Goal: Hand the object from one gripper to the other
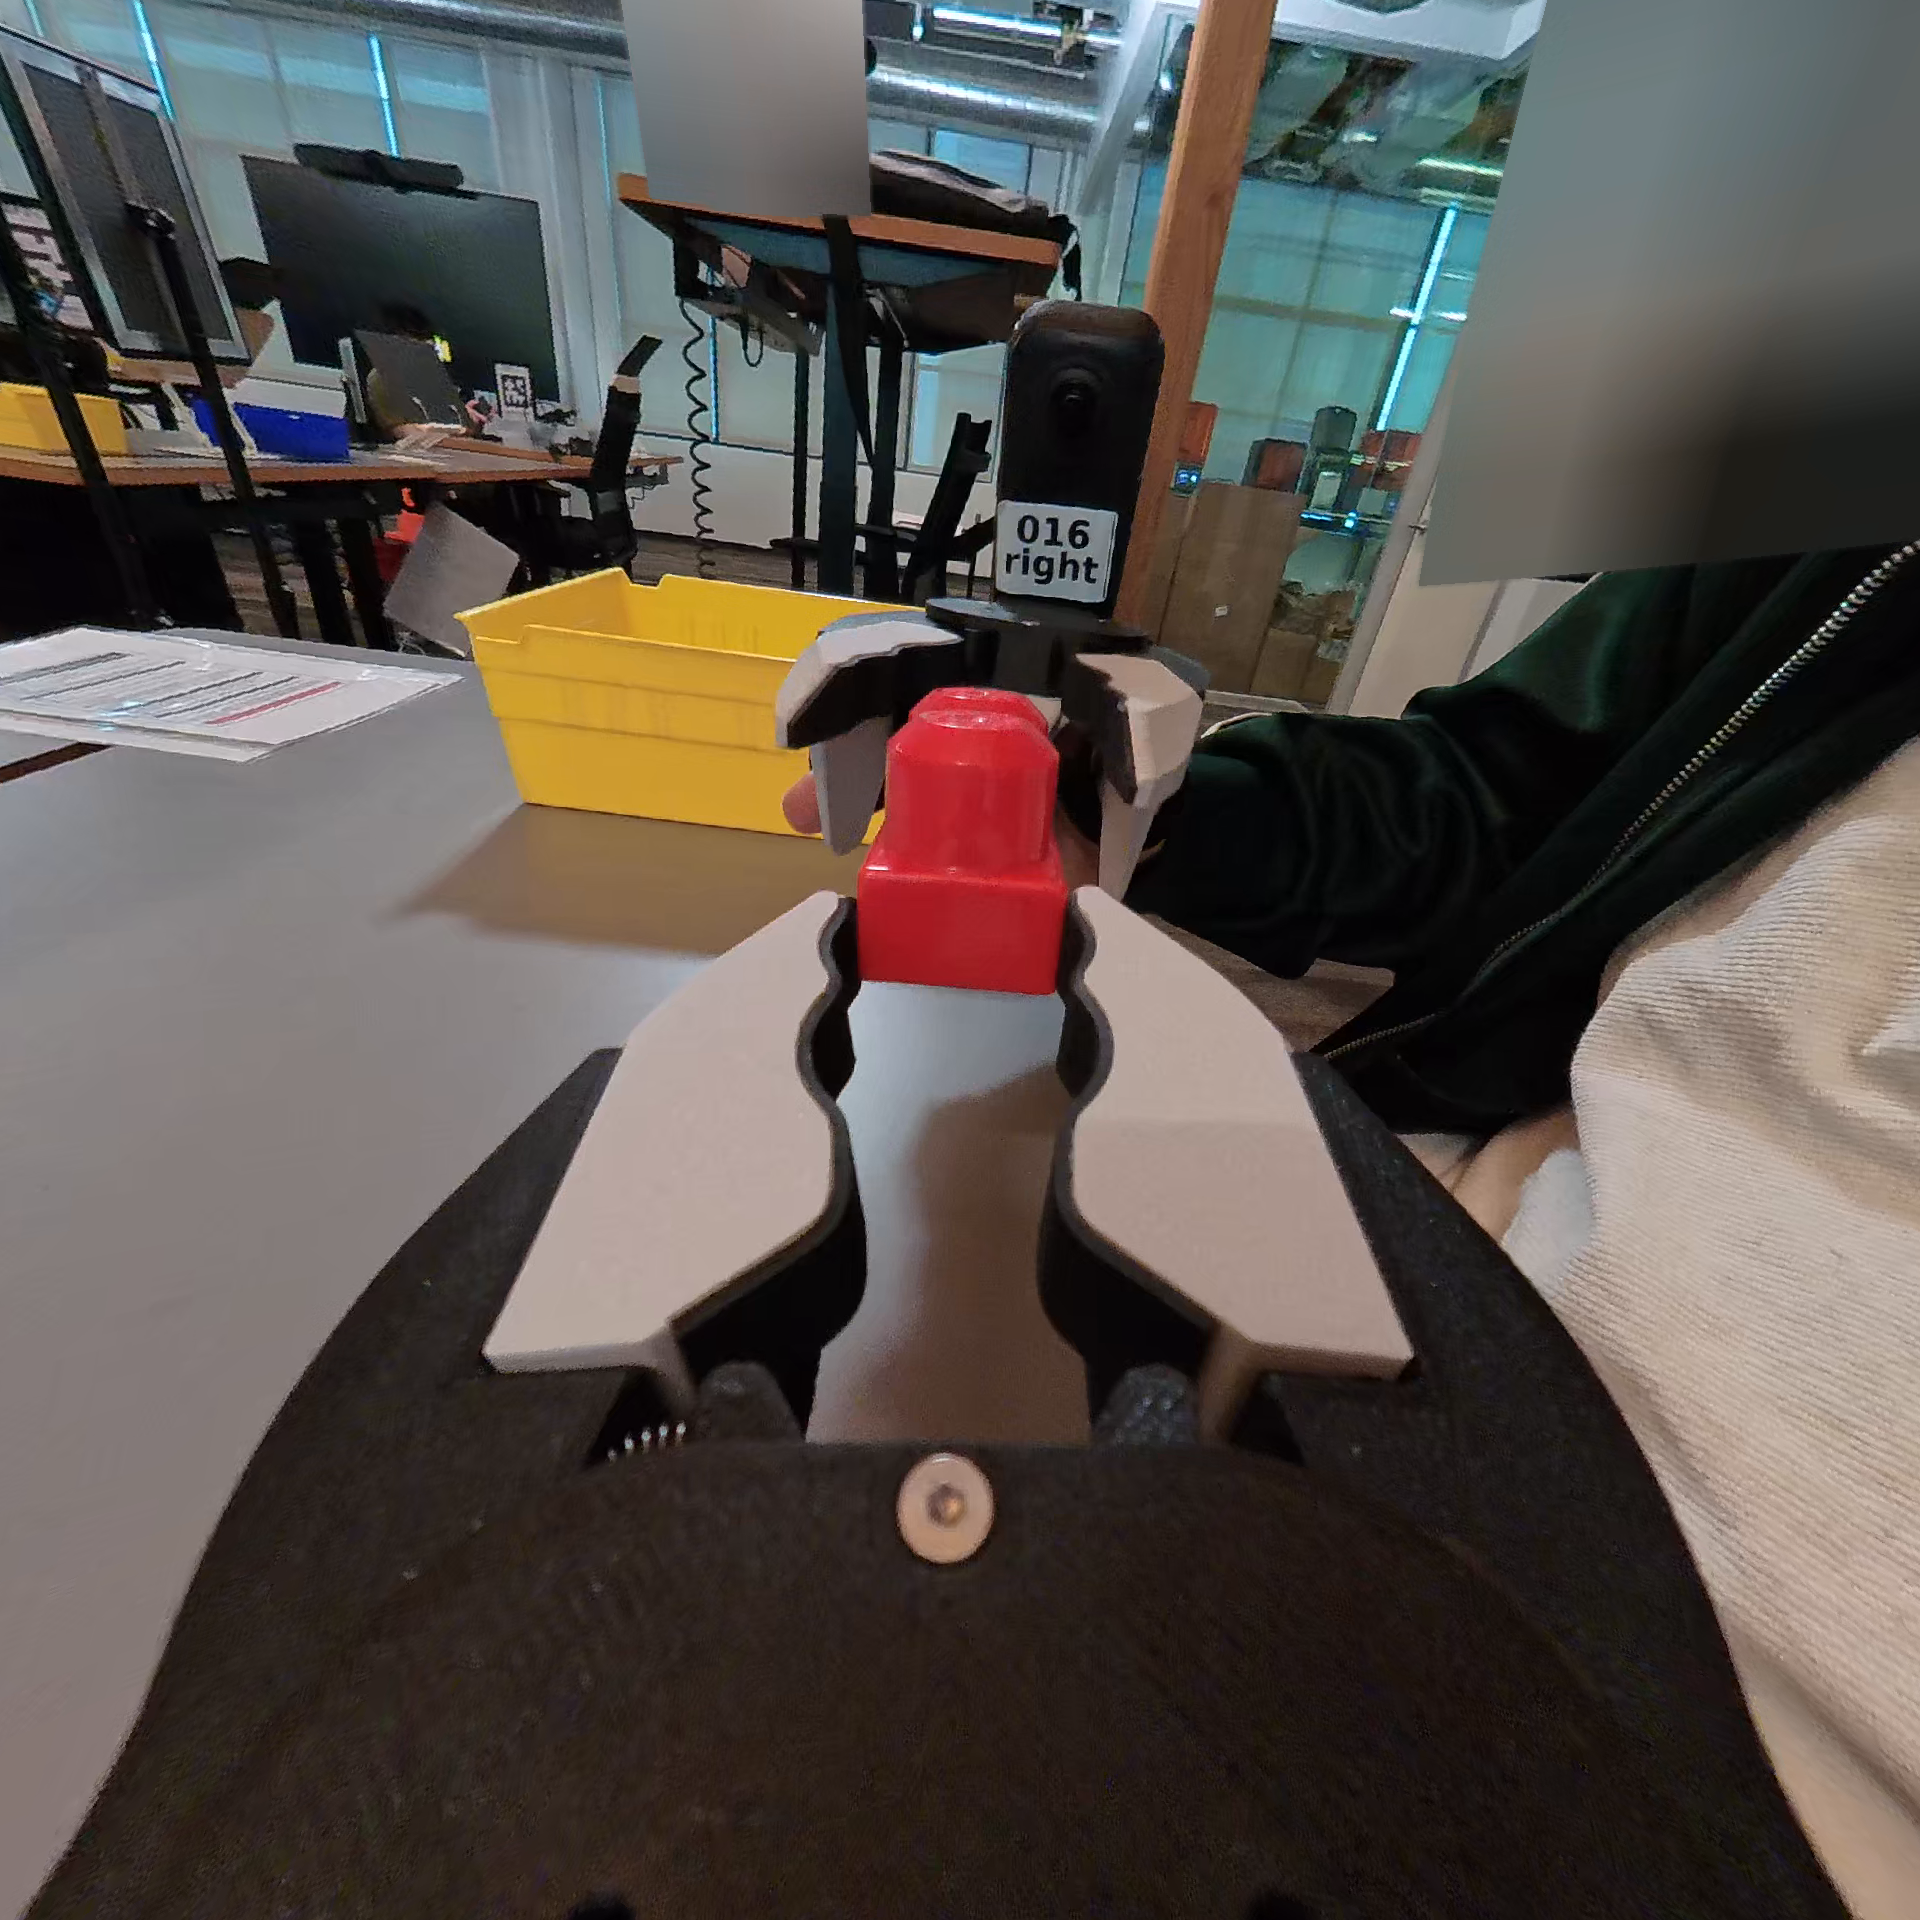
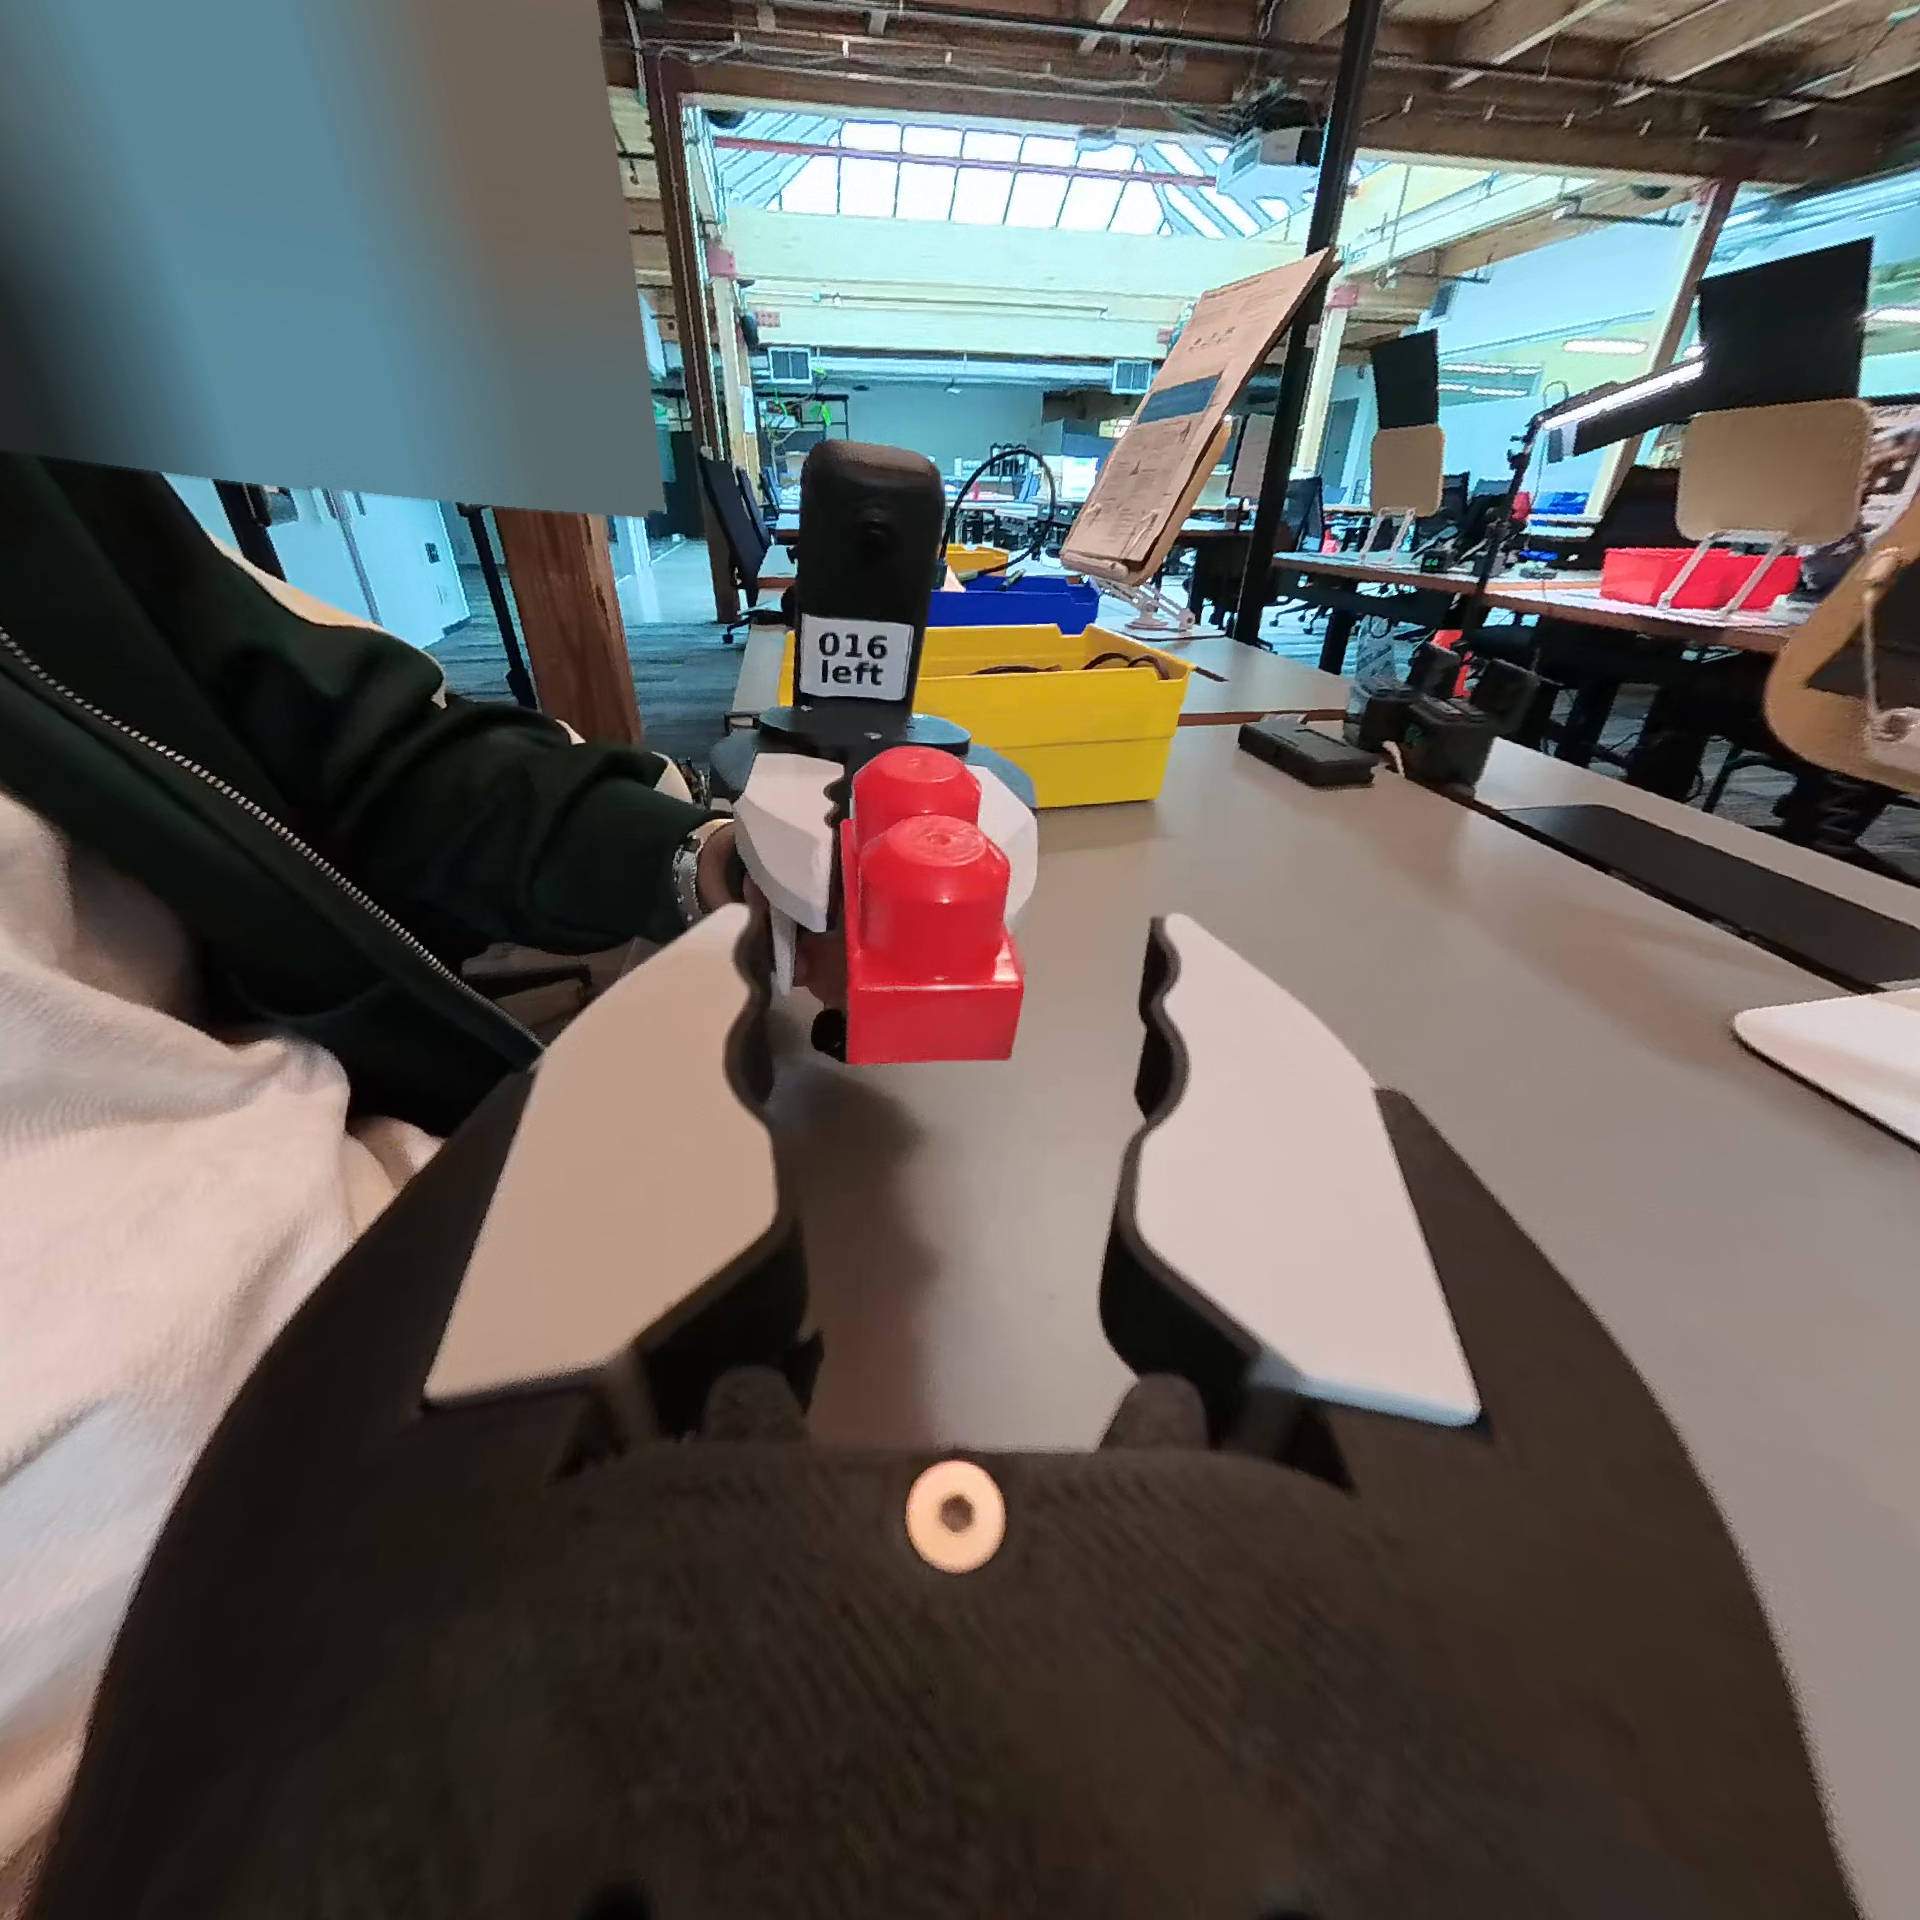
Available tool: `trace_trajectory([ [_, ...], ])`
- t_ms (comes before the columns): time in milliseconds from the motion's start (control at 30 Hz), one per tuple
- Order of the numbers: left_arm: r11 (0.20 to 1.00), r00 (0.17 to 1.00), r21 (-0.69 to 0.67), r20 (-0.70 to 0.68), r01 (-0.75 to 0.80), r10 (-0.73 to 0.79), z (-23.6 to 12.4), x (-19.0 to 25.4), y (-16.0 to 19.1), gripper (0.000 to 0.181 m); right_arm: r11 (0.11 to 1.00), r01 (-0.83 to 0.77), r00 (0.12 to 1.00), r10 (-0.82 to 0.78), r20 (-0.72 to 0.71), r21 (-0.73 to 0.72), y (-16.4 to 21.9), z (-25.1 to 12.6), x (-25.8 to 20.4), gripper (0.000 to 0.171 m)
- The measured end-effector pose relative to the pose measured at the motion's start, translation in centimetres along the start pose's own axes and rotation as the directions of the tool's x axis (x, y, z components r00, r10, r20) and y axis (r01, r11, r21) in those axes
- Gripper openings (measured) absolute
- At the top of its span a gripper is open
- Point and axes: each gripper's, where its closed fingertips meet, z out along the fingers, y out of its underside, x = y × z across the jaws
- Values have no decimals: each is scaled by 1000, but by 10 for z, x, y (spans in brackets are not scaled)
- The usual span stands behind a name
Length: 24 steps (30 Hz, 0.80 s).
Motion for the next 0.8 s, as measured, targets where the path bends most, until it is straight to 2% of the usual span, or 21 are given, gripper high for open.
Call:
trace_trajectory([
  [67, 1000, 1000, -12, -5, -2, 2, 2, 1, 3, 36, 1000, 10, 1000, -10, 13, -3, 0, 3, -5, 65],
  [200, 1000, 1000, -19, -21, -10, 9, 4, 5, 5, 36, 1000, 3, 1000, -3, 28, 11, -5, 3, -9, 35],
  [300, 1000, 1000, -15, -19, -14, 13, 4, 5, 5, 36, 1000, -5, 999, 6, 45, -17, 1, 4, -10, 28],
  [500, 1000, 1000, 3, -25, 5, -5, 4, 6, 3, 36, 999, -17, 999, 18, 39, -28, -1, 5, -10, 28],
  [533, 1000, 1000, 4, -12, 16, -16, 4, 4, 3, 38, 1000, -21, 999, 22, 33, -22, -3, 6, -9, 28],
  [567, 1000, 1000, 4, 13, 20, -20, 5, 1, 3, 54, 1000, -28, 999, 28, 29, -6, -6, 5, -9, 28],
  [600, 1000, 999, 2, 31, 23, -23, 6, -1, 4, 70, 999, -38, 999, 38, 14, 17, -12, 4, -7, 28],
  [633, 1000, 999, 2, 37, 27, -27, 6, -2, 4, 75, 998, -46, 999, 46, -10, 49, -21, 1, -4, 28],
  [733, 1000, 998, 5, 54, 17, -18, 6, -2, 3, 76, 992, -16, 987, 35, -158, 122, -68, -26, 19, 28],
  [800, 1000, 998, 4, 66, 16, -16, 6, -2, 3, 76, 993, 63, 936, -25, -351, 98, -104, -70, 49, 28],
])
